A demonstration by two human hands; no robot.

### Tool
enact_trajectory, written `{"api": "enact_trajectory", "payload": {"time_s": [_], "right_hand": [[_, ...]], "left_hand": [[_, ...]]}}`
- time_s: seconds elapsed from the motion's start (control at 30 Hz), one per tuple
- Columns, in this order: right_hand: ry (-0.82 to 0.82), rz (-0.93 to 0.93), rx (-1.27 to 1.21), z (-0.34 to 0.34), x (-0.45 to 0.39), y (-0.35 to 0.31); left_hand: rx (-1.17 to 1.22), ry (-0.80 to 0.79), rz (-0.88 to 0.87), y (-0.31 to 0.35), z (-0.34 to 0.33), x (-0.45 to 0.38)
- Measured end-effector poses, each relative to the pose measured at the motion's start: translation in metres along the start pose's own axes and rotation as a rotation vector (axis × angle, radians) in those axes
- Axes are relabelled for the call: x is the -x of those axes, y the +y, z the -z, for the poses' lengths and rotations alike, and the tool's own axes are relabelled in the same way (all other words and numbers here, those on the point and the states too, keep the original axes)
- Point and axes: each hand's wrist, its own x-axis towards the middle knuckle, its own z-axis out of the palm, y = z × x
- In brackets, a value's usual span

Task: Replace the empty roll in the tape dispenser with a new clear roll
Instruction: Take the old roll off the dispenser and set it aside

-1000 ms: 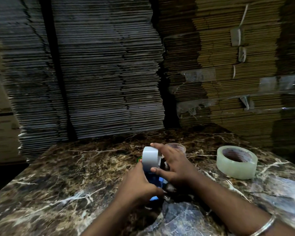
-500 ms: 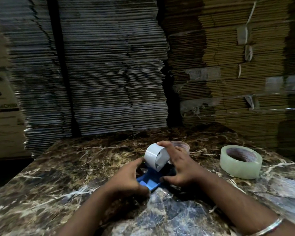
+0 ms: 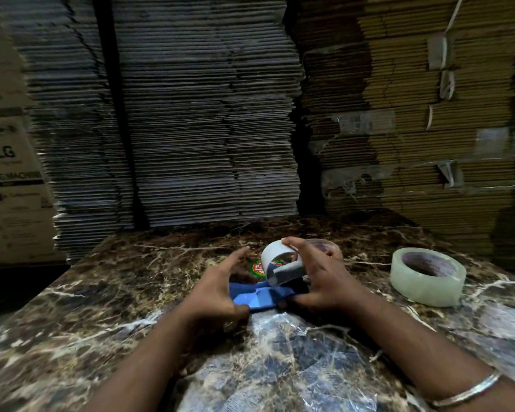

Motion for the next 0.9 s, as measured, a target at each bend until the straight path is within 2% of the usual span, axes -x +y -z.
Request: {"api": "enact_trajectory", "payload": {"time_s": [0.43, 0.77, 0.9], "right_hand": [[0.054, -0.046, 0.153, -0.009, -0.004, -0.011], [0.129, -0.044, 0.184, -0.018, -0.01, -0.001], [0.092, -0.05, 0.153, -0.016, -0.008, -0.001]], "left_hand": [[-0.007, 0.102, -0.01, -0.023, 0.003, -0.01], [-0.059, 0.122, 0.031, -0.015, 0.0, -0.008], [-0.04, 0.121, 0.06, -0.012, -0.003, -0.006]]}}
